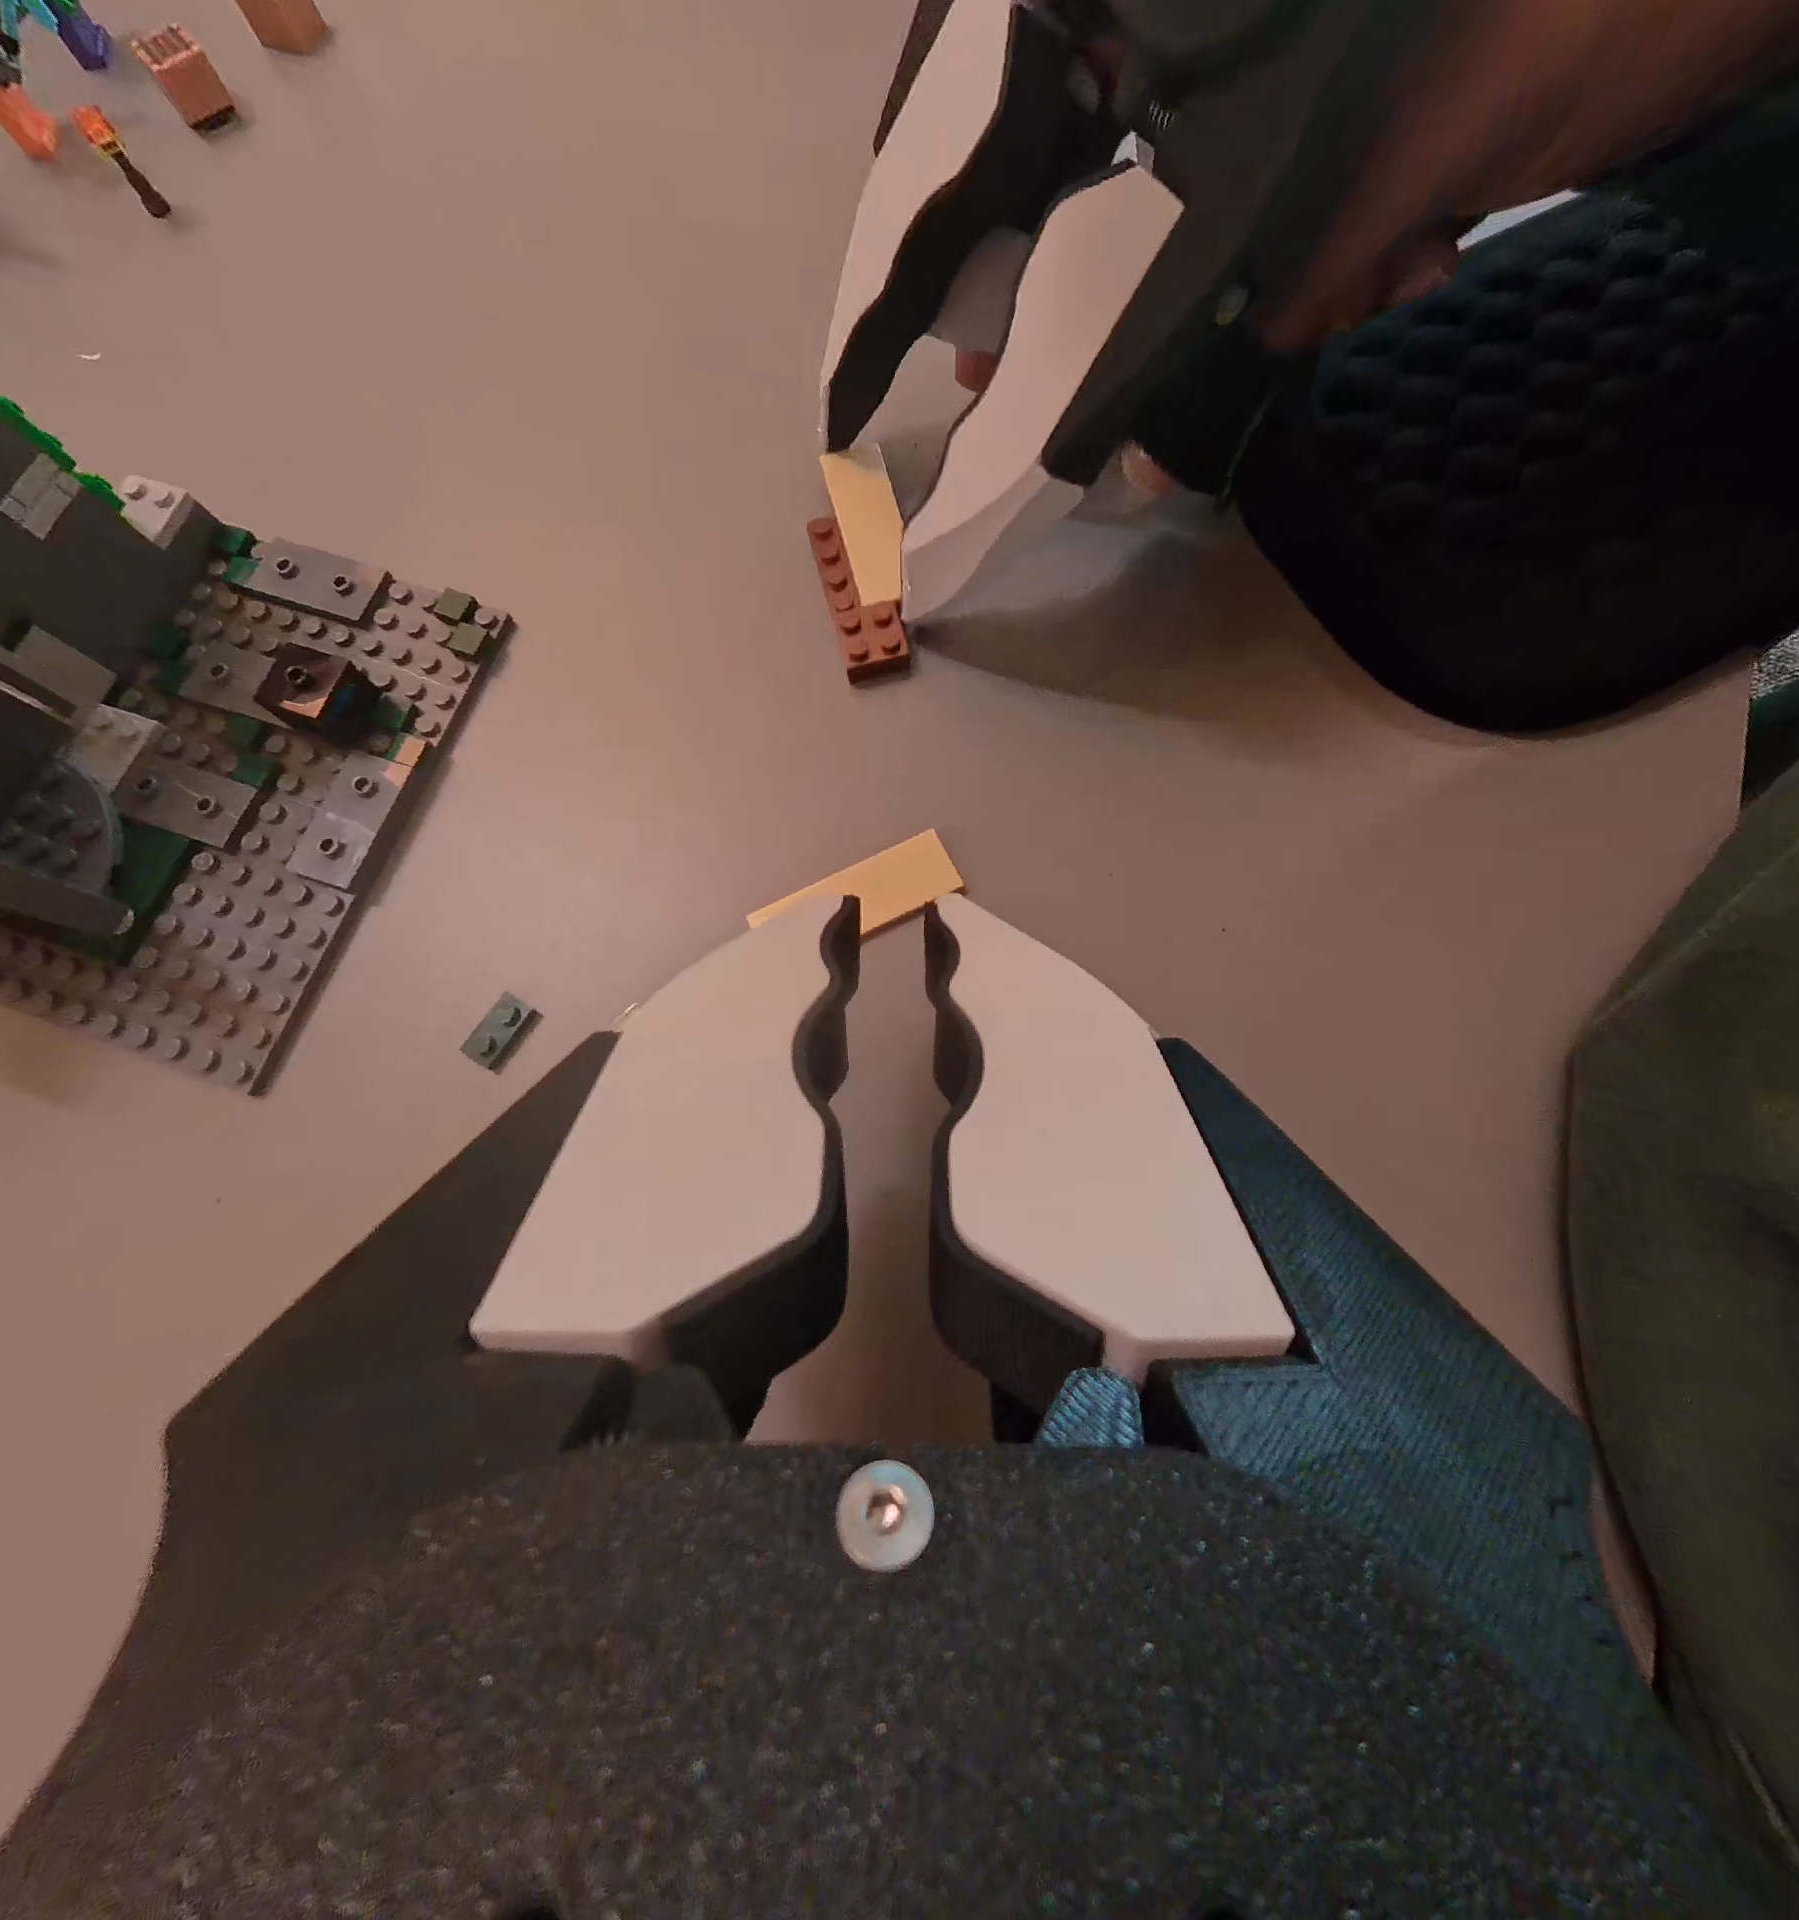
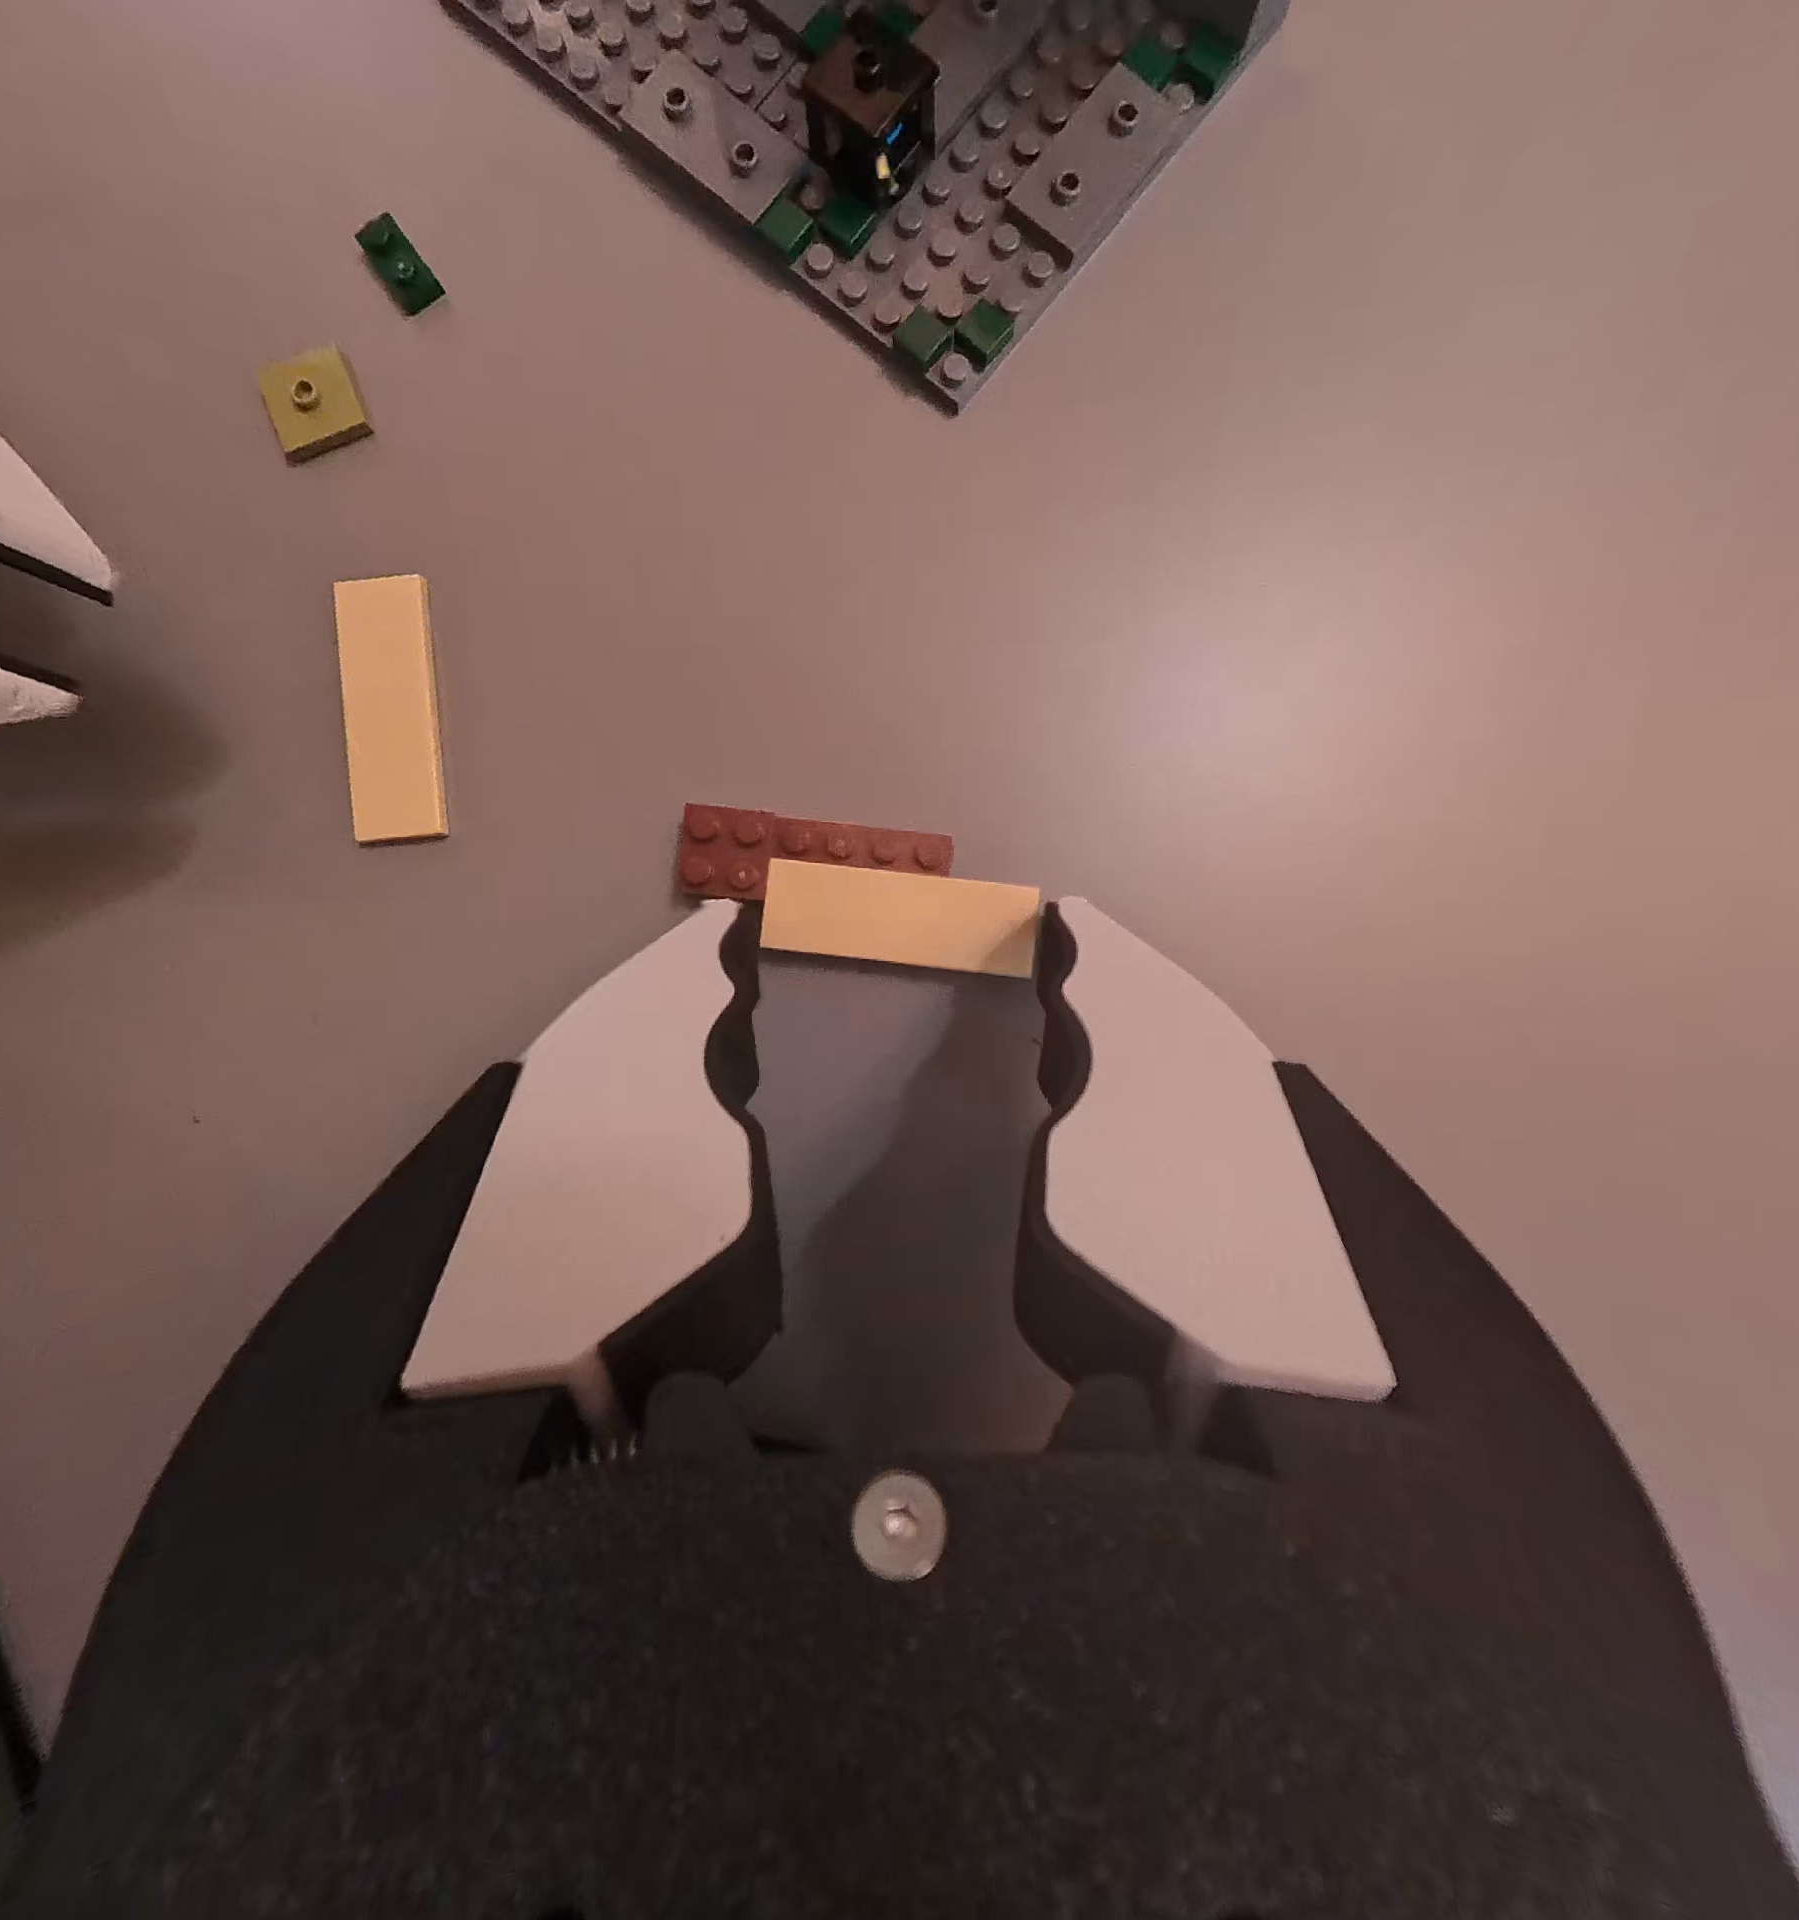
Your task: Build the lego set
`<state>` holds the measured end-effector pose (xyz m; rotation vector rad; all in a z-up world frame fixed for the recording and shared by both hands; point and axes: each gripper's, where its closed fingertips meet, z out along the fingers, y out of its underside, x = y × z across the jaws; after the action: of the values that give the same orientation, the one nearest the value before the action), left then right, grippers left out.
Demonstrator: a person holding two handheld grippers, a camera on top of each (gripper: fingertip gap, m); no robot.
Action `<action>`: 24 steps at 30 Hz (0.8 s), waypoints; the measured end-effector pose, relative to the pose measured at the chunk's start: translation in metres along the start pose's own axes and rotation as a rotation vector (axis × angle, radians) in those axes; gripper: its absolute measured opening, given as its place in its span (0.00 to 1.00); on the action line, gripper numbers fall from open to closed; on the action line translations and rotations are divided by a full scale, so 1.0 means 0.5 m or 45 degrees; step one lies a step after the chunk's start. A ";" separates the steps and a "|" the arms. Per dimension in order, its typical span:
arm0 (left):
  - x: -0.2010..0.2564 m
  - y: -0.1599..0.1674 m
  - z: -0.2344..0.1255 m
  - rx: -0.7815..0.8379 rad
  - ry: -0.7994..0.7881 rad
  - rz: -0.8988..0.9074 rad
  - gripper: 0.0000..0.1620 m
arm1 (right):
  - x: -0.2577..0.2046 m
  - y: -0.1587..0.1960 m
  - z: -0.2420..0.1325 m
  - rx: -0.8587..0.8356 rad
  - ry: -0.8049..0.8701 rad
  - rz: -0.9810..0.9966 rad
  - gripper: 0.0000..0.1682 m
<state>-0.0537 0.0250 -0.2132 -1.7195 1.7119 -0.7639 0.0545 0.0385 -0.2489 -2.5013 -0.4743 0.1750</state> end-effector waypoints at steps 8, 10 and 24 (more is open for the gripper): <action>-0.011 0.012 0.008 -0.062 -0.003 0.033 0.07 | -0.006 -0.018 -0.030 0.091 -0.239 -0.756 0.33; -0.015 0.015 0.014 -0.097 0.006 0.062 0.07 | 0.007 -0.013 -0.025 0.048 -0.329 -0.982 0.31; -0.030 0.017 0.012 -0.113 -0.043 0.069 0.06 | -0.015 -0.010 -0.018 -0.060 -0.607 -1.050 0.10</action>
<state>-0.0551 0.0400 -0.2233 -1.7273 1.7861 -0.6400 0.0480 0.0348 -0.2384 -2.0834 -1.6533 0.4256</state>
